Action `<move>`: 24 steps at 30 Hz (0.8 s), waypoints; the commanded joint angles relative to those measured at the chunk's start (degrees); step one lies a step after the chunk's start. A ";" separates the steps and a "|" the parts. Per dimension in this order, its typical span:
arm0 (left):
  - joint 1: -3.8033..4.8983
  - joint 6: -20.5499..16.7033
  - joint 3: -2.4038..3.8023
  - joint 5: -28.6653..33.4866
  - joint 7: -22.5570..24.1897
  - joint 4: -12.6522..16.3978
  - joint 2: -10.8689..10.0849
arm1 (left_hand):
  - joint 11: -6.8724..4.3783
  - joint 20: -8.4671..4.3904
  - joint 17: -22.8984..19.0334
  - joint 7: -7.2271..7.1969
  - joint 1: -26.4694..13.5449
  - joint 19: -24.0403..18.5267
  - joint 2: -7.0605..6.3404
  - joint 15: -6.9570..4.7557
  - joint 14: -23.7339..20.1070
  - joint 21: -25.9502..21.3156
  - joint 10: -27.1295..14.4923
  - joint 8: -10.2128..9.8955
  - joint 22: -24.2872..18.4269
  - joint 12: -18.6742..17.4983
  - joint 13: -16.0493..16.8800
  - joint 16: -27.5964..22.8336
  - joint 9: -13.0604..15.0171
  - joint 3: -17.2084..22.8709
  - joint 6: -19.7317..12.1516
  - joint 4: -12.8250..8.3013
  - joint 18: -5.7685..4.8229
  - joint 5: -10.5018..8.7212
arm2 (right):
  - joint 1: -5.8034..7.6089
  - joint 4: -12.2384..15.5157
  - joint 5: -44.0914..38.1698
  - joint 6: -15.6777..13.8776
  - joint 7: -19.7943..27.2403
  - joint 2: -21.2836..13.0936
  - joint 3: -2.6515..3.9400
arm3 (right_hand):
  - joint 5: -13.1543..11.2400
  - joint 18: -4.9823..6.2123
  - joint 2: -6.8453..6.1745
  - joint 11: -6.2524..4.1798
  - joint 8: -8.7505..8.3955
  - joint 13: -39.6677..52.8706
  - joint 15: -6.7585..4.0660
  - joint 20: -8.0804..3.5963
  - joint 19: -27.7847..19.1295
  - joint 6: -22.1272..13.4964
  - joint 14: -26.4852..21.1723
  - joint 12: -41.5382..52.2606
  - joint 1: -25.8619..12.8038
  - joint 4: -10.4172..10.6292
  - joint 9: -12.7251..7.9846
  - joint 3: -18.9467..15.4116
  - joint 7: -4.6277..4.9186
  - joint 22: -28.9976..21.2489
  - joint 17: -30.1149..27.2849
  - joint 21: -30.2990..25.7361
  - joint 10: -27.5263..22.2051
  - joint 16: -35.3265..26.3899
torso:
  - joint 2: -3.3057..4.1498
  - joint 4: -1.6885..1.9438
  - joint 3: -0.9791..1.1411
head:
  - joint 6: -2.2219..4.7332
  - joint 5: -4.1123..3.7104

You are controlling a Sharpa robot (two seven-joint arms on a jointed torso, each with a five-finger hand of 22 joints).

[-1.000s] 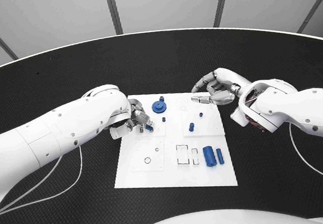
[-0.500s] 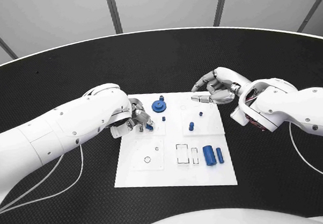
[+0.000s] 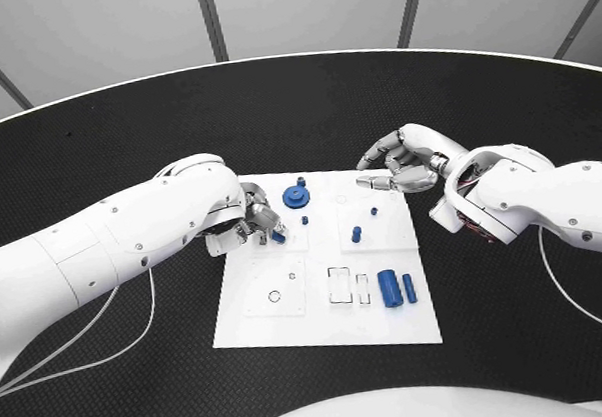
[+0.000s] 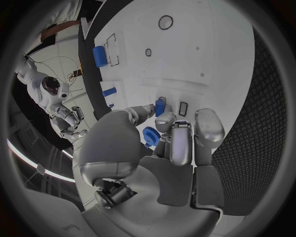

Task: Assemble the parts on the task board

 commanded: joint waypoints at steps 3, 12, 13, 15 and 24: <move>0.00 0.31 0.00 0.00 0.06 0.00 -0.01 | -0.07 0.23 6.15 -0.20 -0.15 0.06 -0.81 0.12 3.40 -0.14 0.59 0.23 0.01 0.42 0.29 -0.22 0.09 7.17 0.56 -7.16 -0.66 -0.08 | 0.00 -0.07 0.00 0.03 0.00 0.06 0.00 | 0.25 0.56 -0.08 -0.03 0.31 5.24 -0.55 -0.43 0.10 -0.06 4.20 0.21 0.17 0.04 -0.09 0.43 -0.07 1.10 7.04 -0.26 0.26 -0.11 | -0.01 -0.03 -0.03 | -0.09 0.01; 0.00 0.54 0.00 0.00 0.15 -0.07 -0.04 | -0.16 0.19 6.16 -0.34 -0.44 0.08 -1.16 0.07 3.40 -0.11 0.71 0.27 0.08 0.54 0.38 -0.21 0.09 6.91 0.67 -6.97 -0.68 -0.15 | 0.00 -0.11 0.00 0.04 0.02 0.08 0.00 | 0.25 0.56 -0.08 -0.03 0.31 5.24 -0.55 -0.43 0.10 -0.06 4.20 0.21 0.17 0.04 -0.09 0.43 -0.07 1.10 7.04 -0.26 0.26 -0.11 | 0.03 0.02 -0.03 | -0.09 -0.03; 0.00 0.55 0.00 0.00 0.16 -0.08 -0.05 | -0.16 0.19 6.15 -0.34 -0.44 0.08 -1.17 0.07 3.40 -0.11 0.72 0.27 0.07 0.55 0.39 -0.22 0.09 6.91 0.67 -6.97 -0.67 -0.15 | 0.00 -0.12 0.00 0.04 0.02 0.08 0.00 | 0.25 0.56 -0.08 -0.03 0.31 5.24 -0.55 -0.43 0.10 -0.06 4.20 0.21 0.17 0.04 -0.09 0.43 -0.07 1.10 7.04 -0.26 0.26 -0.11 | 0.03 0.02 -0.03 | -0.09 -0.03; 0.00 0.55 0.00 0.00 0.18 -0.10 -0.04 | -0.20 0.17 6.16 -0.41 -0.55 0.08 -1.33 0.04 3.40 -0.12 0.76 0.27 0.07 0.59 0.41 -0.22 0.07 6.77 0.70 -6.90 -0.67 -0.18 | -0.01 -0.12 0.00 0.02 0.03 0.08 0.00 | 0.25 0.56 -0.08 -0.03 0.31 5.24 -0.55 -0.43 0.10 -0.06 4.20 0.21 0.17 0.04 -0.09 0.43 -0.07 1.10 7.04 -0.26 0.26 -0.11 | 0.04 0.03 -0.03 | -0.08 -0.04; 0.00 0.62 -0.01 0.00 0.17 -0.16 -0.06 | -0.47 0.03 6.16 -0.80 -1.07 0.08 -2.01 -0.17 3.40 -0.15 0.86 0.17 0.06 0.76 0.47 -0.23 -0.09 5.78 0.93 -6.46 -0.67 -0.23 | -0.01 -0.14 0.00 -0.07 0.07 0.04 0.00 | 0.25 0.56 -0.08 -0.03 0.31 5.24 -0.55 -0.43 0.10 -0.06 4.20 0.21 0.17 0.04 -0.09 0.43 -0.07 1.10 7.04 -0.26 0.26 -0.11 | 0.02 -0.01 -0.01 | -0.16 -0.04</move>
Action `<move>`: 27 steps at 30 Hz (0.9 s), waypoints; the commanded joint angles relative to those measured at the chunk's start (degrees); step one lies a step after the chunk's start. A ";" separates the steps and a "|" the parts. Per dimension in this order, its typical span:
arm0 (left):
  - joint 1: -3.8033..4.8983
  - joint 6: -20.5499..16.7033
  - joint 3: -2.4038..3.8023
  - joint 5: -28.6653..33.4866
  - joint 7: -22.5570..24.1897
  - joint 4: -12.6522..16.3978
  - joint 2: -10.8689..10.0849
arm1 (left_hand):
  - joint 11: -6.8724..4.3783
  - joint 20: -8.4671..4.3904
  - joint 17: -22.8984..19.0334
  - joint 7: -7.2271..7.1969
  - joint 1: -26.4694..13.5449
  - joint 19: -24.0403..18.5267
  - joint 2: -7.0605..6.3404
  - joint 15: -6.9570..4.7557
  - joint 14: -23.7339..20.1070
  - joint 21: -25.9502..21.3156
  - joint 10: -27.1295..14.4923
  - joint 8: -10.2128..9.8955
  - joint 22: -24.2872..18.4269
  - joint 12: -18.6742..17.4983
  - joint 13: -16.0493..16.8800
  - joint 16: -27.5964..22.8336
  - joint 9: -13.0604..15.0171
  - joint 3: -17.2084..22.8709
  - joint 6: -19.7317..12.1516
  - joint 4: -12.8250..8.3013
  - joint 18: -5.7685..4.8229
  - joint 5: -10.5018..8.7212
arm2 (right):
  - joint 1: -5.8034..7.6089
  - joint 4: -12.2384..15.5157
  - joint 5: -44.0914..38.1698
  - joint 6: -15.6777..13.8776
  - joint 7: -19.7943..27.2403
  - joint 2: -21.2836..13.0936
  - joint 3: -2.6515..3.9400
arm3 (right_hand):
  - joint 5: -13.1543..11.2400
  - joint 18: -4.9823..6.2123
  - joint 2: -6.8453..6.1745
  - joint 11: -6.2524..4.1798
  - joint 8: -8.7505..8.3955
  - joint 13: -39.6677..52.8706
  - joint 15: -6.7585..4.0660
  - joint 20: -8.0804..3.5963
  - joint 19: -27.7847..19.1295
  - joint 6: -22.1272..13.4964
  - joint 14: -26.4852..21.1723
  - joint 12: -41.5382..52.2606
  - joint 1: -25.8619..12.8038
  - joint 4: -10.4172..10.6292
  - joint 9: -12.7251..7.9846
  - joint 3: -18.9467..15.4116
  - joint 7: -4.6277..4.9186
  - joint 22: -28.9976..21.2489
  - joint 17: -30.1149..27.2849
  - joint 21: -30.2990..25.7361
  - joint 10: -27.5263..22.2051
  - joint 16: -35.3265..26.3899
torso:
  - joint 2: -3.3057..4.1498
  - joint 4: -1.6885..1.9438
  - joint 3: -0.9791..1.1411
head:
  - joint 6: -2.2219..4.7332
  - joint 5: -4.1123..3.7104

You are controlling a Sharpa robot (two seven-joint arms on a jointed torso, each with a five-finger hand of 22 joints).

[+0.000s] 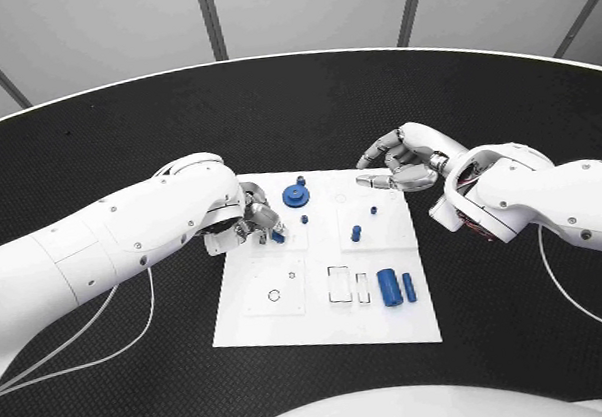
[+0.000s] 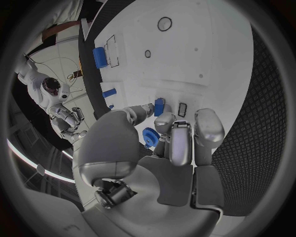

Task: Assemble the parts on the task board

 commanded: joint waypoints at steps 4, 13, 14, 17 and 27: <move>0.00 0.21 0.00 0.00 -0.04 -0.02 -0.01 | -0.24 -0.05 6.15 -0.46 -0.33 0.09 -1.00 -0.29 3.39 -0.15 0.22 0.05 0.05 0.37 0.08 -0.24 -0.19 4.74 0.56 -5.62 -0.67 -0.19 | 0.00 0.00 0.00 -0.04 0.01 -0.04 0.00 | 0.25 0.57 -0.08 -0.03 0.31 5.20 -0.55 -0.43 0.10 -0.06 4.20 0.21 0.17 0.04 -0.09 0.43 -0.07 1.10 7.01 -0.26 0.26 -0.11 | 0.01 0.00 0.01 | -0.07 -0.02; 0.00 0.34 0.00 0.00 -0.08 -0.12 0.01 | -0.47 -0.25 6.15 -0.74 -0.65 0.08 -1.54 -0.49 3.39 -0.21 0.05 -0.26 -0.01 0.41 -0.02 -0.25 -0.62 3.52 1.20 -5.14 -0.66 -0.22 | 0.00 0.02 0.00 -0.10 0.02 -0.07 0.00 | 0.26 0.60 -0.15 -0.02 0.33 5.10 -0.55 -0.43 0.05 -0.09 4.17 0.09 0.10 0.05 -0.10 0.47 -0.07 0.98 6.84 -0.42 0.18 -0.20 | 0.01 -0.01 0.01 | -0.13 -0.04; 0.00 0.33 0.00 0.00 -0.07 -0.14 0.02 | -0.50 -0.29 6.15 -0.77 -0.74 0.07 -1.58 -0.52 3.39 -0.23 0.04 -0.32 -0.03 0.45 0.02 -0.26 -0.72 3.28 1.35 -4.96 -0.66 -0.22 | 0.00 0.02 0.00 -0.10 0.03 -0.08 0.00 | 0.26 0.60 -0.15 -0.02 0.33 5.10 -0.55 -0.43 0.05 -0.09 4.17 0.09 0.10 0.05 -0.10 0.47 -0.07 0.98 6.84 -0.42 0.18 -0.20 | 0.01 -0.01 0.01 | -0.13 -0.04; 0.00 0.26 0.00 0.00 -0.06 -0.18 0.04 | -0.55 -0.35 6.16 -0.83 -1.05 0.06 -1.75 -0.57 3.39 -0.28 -0.04 -0.49 -0.09 0.49 0.02 -0.26 -0.95 2.55 1.68 -4.40 -0.66 -0.25 | 0.00 0.03 0.00 -0.12 0.05 -0.08 0.00 | 0.26 0.60 -0.15 -0.02 0.33 5.10 -0.55 -0.43 0.05 -0.09 4.17 0.09 0.10 0.05 -0.10 0.47 -0.07 0.98 6.84 -0.42 0.18 -0.20 | 0.00 -0.01 0.02 | -0.14 -0.05; 0.00 0.02 0.00 0.00 -0.05 -0.26 0.06 | -0.58 -0.44 6.16 -0.86 -1.72 0.08 -2.09 -0.62 3.39 -0.34 -0.26 -0.77 -0.11 0.53 -0.12 -0.28 -1.39 0.56 2.29 -2.85 -0.67 -0.28 | 0.00 0.05 0.00 -0.19 0.08 -0.11 0.00 | 0.26 0.60 -0.15 -0.02 0.33 5.10 -0.55 -0.43 0.05 -0.09 4.17 0.09 0.10 0.05 -0.10 0.47 -0.07 0.98 6.84 -0.42 0.18 -0.20 | 0.02 0.04 0.01 | -0.15 -0.11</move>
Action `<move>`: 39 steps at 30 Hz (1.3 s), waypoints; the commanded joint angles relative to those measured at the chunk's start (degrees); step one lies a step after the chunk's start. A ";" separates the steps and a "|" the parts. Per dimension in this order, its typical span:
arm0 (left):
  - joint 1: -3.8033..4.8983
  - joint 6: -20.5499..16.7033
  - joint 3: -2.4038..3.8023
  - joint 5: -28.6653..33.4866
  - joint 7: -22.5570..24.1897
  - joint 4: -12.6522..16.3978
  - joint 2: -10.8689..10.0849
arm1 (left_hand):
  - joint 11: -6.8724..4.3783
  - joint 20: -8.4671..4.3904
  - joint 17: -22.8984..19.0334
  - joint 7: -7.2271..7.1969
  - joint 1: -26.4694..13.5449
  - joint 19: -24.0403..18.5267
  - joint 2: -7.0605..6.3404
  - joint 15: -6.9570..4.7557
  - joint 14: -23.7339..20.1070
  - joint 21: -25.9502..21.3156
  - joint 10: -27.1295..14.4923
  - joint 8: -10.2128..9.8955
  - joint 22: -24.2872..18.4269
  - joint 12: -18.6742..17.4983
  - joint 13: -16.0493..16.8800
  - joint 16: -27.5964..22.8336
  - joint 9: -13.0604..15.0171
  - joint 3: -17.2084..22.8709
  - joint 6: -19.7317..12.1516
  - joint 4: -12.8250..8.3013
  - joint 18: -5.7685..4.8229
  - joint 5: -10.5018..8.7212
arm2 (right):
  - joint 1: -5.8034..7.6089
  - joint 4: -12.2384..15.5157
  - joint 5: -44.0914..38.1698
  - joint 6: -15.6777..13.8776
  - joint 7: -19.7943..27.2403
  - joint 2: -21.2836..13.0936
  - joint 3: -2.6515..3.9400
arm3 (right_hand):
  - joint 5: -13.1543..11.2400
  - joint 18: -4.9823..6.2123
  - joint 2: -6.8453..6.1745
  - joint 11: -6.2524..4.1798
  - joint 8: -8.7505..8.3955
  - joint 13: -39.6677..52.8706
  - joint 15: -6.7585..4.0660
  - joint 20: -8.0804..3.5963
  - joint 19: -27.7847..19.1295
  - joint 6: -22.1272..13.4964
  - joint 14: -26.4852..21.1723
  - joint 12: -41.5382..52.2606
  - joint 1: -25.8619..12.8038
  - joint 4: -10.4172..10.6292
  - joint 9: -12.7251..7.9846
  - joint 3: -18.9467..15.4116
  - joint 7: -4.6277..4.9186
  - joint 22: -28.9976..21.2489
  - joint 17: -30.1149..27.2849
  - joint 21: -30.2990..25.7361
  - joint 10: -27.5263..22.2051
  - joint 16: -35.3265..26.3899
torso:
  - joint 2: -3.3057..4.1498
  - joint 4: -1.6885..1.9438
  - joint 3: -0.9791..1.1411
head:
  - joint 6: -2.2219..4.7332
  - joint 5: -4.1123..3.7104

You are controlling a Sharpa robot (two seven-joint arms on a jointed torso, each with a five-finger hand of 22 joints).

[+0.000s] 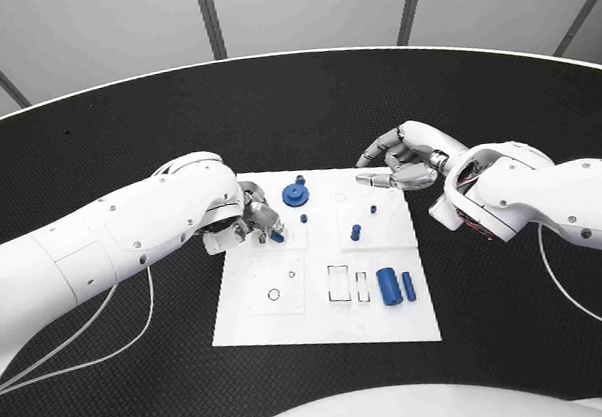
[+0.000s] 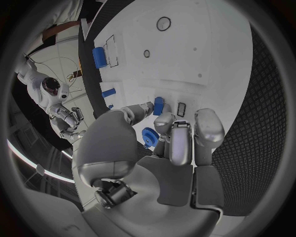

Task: Assemble the parts on the task board

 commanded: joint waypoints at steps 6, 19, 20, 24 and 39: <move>0.00 -0.12 0.00 0.00 -0.03 -0.02 -0.02 | -0.34 -0.45 6.18 -0.15 -0.17 0.07 -0.39 -0.41 3.61 -0.37 -0.03 -0.37 -0.05 0.36 -0.03 -0.27 -0.11 -1.01 0.72 0.39 -0.67 -0.01 | 0.00 0.02 0.00 -0.05 0.01 -0.02 0.00 | 0.26 0.60 -0.15 -0.03 0.33 5.12 -0.55 -0.43 0.05 -0.09 4.17 0.09 0.10 -0.11 -0.05 0.31 -0.07 0.94 6.85 -0.19 0.18 -0.20 | 0.01 0.03 -0.01 | -0.04 -0.02; 0.00 -1.22 0.00 -0.01 -0.19 -0.07 -0.03 | -0.32 -0.45 6.18 -0.13 -0.55 0.10 -0.32 -0.39 3.61 -0.40 -0.07 -0.45 -0.06 0.47 0.01 -0.29 -0.29 -2.46 0.97 1.76 -0.67 0.01 | 0.00 0.06 0.00 -0.13 0.03 -0.07 0.00 | 0.26 0.63 -0.21 -0.02 0.34 5.06 -0.54 -0.43 -0.01 -0.13 4.15 0.01 0.01 -0.10 -0.07 0.35 -0.06 0.81 6.79 -0.37 0.11 -0.24 | 0.01 0.02 -0.01 | -0.01 -0.05; 0.00 -1.31 0.00 -0.01 -0.20 -0.07 -0.03 | -0.32 -0.45 6.18 -0.13 -0.55 0.10 -0.31 -0.39 3.61 -0.41 -0.07 -0.45 -0.06 0.47 0.01 -0.29 -0.29 -2.47 0.98 1.77 -0.67 0.01 | 0.00 0.07 0.00 -0.13 0.03 -0.07 0.00 | 0.26 0.63 -0.21 -0.02 0.34 5.06 -0.54 -0.43 -0.01 -0.13 4.15 0.01 0.01 -0.10 -0.07 0.35 -0.06 0.81 6.79 -0.37 0.11 -0.24 | 0.00 0.02 -0.01 | 0.01 -0.05; 0.00 -1.70 0.00 -0.01 -0.24 -0.01 -0.07 | -0.33 -0.45 6.18 -0.15 -0.58 0.10 -0.23 -0.40 3.61 -0.41 -0.02 -0.42 -0.05 0.54 0.11 -0.29 -0.30 -2.64 1.04 2.01 -0.68 0.01 | 0.00 0.08 0.00 -0.14 0.04 -0.09 0.00 | 0.26 0.63 -0.21 -0.02 0.34 5.06 -0.54 -0.43 -0.01 -0.13 4.15 0.01 0.01 -0.10 -0.07 0.35 -0.06 0.81 6.79 -0.37 0.11 -0.24 | -0.02 0.01 -0.03 | 0.01 -0.04; 0.00 -1.40 0.00 -0.01 -0.37 0.02 -0.08 | -0.36 -0.46 6.21 -0.18 -0.84 0.14 -0.57 -0.42 3.63 -0.42 -0.02 -0.28 -0.05 0.56 0.00 -0.28 -0.29 -3.82 1.18 3.06 -0.68 -0.02 | 0.00 0.09 0.00 -0.17 0.04 -0.12 0.00 | 0.26 0.63 -0.21 -0.02 0.34 5.06 -0.54 -0.43 -0.01 -0.13 4.15 0.01 0.01 -0.10 -0.07 0.35 -0.06 0.81 6.79 -0.37 0.11 -0.24 | -0.03 0.02 -0.01 | 0.00 -0.06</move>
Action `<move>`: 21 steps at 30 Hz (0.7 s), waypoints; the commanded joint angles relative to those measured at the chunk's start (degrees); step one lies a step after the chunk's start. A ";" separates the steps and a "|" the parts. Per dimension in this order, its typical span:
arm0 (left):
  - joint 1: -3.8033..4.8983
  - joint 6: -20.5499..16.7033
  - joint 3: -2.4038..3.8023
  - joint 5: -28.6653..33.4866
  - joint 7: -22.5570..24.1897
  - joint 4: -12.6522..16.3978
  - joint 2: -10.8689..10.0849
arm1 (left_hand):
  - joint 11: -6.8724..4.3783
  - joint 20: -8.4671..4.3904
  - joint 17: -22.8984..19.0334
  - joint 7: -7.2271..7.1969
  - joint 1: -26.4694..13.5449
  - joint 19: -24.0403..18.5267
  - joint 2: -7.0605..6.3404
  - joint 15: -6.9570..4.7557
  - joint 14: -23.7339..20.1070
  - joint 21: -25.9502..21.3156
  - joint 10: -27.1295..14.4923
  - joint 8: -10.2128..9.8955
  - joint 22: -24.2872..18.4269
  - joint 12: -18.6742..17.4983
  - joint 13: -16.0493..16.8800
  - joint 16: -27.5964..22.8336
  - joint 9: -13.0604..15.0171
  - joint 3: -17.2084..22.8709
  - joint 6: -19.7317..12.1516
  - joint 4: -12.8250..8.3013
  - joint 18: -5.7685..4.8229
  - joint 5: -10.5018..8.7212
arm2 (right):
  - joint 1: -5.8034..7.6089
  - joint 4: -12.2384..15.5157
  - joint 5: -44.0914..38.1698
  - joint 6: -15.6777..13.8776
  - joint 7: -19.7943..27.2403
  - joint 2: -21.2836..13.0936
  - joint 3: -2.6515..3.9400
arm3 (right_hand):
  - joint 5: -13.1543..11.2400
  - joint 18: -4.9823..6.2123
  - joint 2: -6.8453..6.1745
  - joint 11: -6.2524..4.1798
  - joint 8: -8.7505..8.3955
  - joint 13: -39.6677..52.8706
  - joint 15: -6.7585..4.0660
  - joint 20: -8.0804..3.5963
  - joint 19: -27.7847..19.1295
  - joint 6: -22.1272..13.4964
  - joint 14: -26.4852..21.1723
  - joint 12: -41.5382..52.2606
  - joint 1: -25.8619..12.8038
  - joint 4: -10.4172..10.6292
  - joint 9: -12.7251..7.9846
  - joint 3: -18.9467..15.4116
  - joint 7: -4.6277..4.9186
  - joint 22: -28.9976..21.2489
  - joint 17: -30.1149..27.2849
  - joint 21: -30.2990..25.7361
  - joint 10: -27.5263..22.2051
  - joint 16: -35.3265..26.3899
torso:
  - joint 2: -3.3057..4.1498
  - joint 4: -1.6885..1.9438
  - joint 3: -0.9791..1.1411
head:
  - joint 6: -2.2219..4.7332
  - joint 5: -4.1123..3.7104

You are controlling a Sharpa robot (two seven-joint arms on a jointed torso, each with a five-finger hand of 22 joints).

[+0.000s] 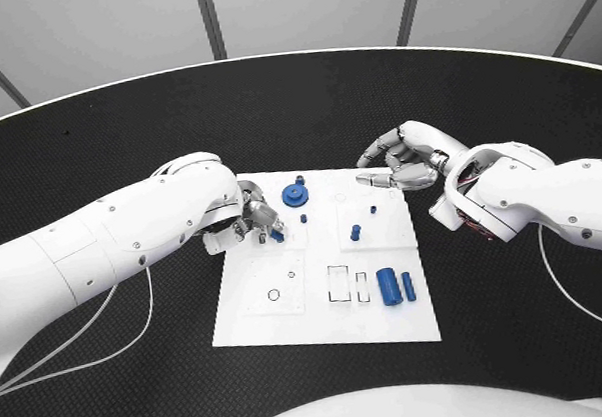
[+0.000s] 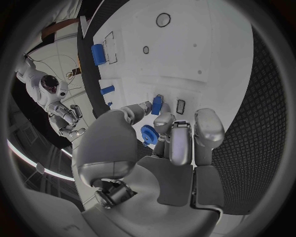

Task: Assemble the parts on the task board

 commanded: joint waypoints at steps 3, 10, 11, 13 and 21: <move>0.00 0.15 0.00 0.00 -0.05 -0.05 0.01 | -0.35 -0.32 6.20 0.01 -0.61 0.02 -0.53 -0.42 3.62 -0.19 -0.04 -0.03 0.01 0.36 -0.10 -0.30 0.01 -1.25 0.60 0.57 -0.68 0.14 | 0.00 -0.01 0.00 -0.01 -0.01 -0.01 0.00 | 0.26 0.64 -0.21 -0.02 0.34 5.08 -0.54 -0.43 -0.01 -0.13 4.15 0.01 0.01 -0.10 -0.08 0.36 -0.07 0.83 6.80 -0.38 0.11 -0.24 | -0.02 0.02 0.01 | -0.02 0.00; 0.00 0.29 0.00 0.00 -0.11 -0.10 0.04 | -0.32 -0.32 6.21 0.04 -0.78 0.05 -0.87 -0.40 3.62 -0.19 -0.06 0.01 0.06 0.39 -0.14 -0.30 -0.03 -2.51 0.68 1.46 -0.69 0.16 | 0.00 -0.02 0.00 -0.03 0.00 -0.02 0.00 | 0.26 0.64 -0.21 -0.02 0.34 5.08 -0.54 -0.43 -0.01 -0.13 4.15 0.01 0.01 -0.10 -0.08 0.36 -0.07 0.83 6.80 -0.38 0.11 -0.24 | 0.00 -0.01 0.01 | -0.04 0.02; 0.00 0.29 0.00 0.00 -0.13 -0.11 0.04 | -0.32 -0.32 6.20 0.04 -0.79 0.02 -0.91 -0.40 3.62 -0.25 -0.06 0.01 -0.06 0.41 -0.12 -0.30 -0.04 -2.67 0.68 1.55 -0.67 0.16 | 0.00 -0.02 0.00 -0.04 0.00 -0.02 0.00 | 0.26 0.64 -0.21 -0.02 0.34 5.08 -0.54 -0.43 -0.01 -0.13 4.15 0.01 0.01 -0.10 -0.08 0.36 -0.07 0.83 6.80 -0.38 0.11 -0.24 | 0.00 -0.01 0.01 | -0.04 0.02; 0.00 0.30 0.00 0.00 -0.17 -0.12 0.04 | -0.30 -0.31 6.23 0.06 -0.82 0.04 -1.04 -0.39 3.63 -0.23 -0.08 0.00 0.00 0.42 -0.14 -0.29 -0.07 -3.24 0.69 1.96 -0.68 0.15 | 0.00 -0.03 0.00 -0.06 0.01 -0.02 0.00 | 0.26 0.64 -0.21 -0.02 0.34 5.08 -0.54 -0.43 -0.01 -0.13 4.15 0.01 0.01 -0.10 -0.08 0.36 -0.07 0.83 6.80 -0.38 0.11 -0.24 | 0.00 0.00 0.01 | -0.03 0.00; 0.00 0.41 0.00 0.00 -0.30 -0.13 0.00 | -0.29 -0.30 6.23 0.07 -0.81 0.05 -1.17 -0.37 3.63 -0.24 -0.14 -0.02 0.00 0.39 -0.25 -0.30 -0.12 -3.96 0.69 2.47 -0.68 0.16 | 0.00 -0.05 0.00 -0.08 0.02 -0.03 0.00 | 0.26 0.64 -0.21 -0.02 0.34 5.08 -0.54 -0.43 -0.01 -0.13 4.15 0.01 0.01 -0.10 -0.08 0.36 -0.07 0.83 6.80 -0.38 0.11 -0.24 | 0.02 0.03 0.02 | -0.06 -0.03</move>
